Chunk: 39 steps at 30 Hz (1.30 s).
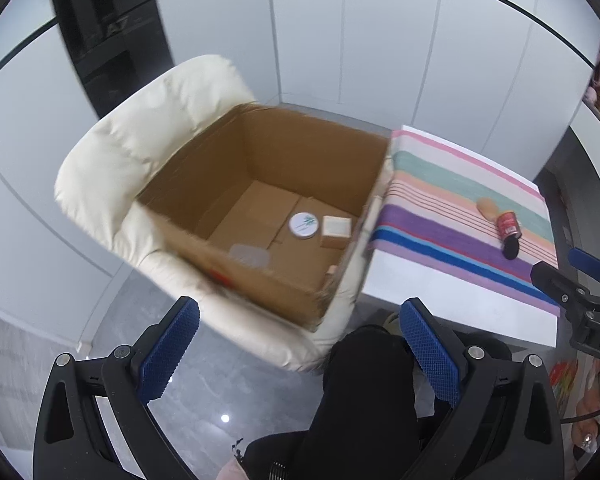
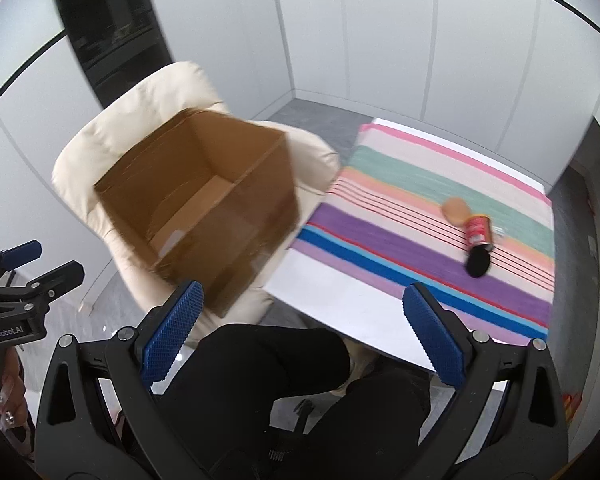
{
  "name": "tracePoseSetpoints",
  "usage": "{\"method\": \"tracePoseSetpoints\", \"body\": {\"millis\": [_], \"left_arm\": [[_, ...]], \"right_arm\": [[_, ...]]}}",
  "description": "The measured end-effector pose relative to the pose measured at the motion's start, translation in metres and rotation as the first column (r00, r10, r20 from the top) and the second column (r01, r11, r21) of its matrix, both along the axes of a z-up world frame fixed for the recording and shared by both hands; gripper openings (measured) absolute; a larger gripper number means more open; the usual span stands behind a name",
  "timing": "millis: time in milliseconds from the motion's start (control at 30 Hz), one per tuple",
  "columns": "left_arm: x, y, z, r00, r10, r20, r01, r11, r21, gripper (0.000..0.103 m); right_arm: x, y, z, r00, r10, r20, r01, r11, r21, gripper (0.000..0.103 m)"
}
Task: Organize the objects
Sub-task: 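Withdraw both grippers from the cardboard box back over the cloth, then grasp the black powder puff with the right gripper while the left gripper approaches the red can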
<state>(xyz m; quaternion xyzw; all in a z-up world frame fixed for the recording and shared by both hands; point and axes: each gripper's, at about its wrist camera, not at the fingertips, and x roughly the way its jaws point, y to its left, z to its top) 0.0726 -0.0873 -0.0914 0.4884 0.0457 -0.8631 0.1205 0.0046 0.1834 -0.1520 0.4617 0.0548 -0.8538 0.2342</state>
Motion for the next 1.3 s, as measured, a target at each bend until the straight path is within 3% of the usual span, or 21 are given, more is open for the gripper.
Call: {"method": "tracePoseSetpoints", "body": {"millis": [333,767,967,1300], "left_arm": [[-0.053,0.067,-0.006,0.987,-0.163,-0.017,0.163,0.986,0.025,0.101],[-0.12,0.169,-0.032,0.933,-0.361,-0.005,0.36,0.932,0.043,0.101],[-0.155,0.206,-0.054,0.909,-0.416,0.025,0.414,0.909,0.058,0.101],[-0.215,0.238,-0.11,0.897,-0.434,0.083,0.43,0.901,0.059,0.101]], "right_arm": [[-0.024,0.079,-0.011,0.984,-0.179,0.007,0.178,0.984,0.03,0.102],[-0.054,0.176,-0.049,0.924,-0.377,0.059,0.373,0.925,0.072,0.102],[-0.079,0.203,-0.078,0.907,-0.414,0.084,0.408,0.91,0.08,0.102],[-0.149,0.217,-0.149,0.908,-0.409,0.088,0.403,0.912,0.072,0.102]]}}
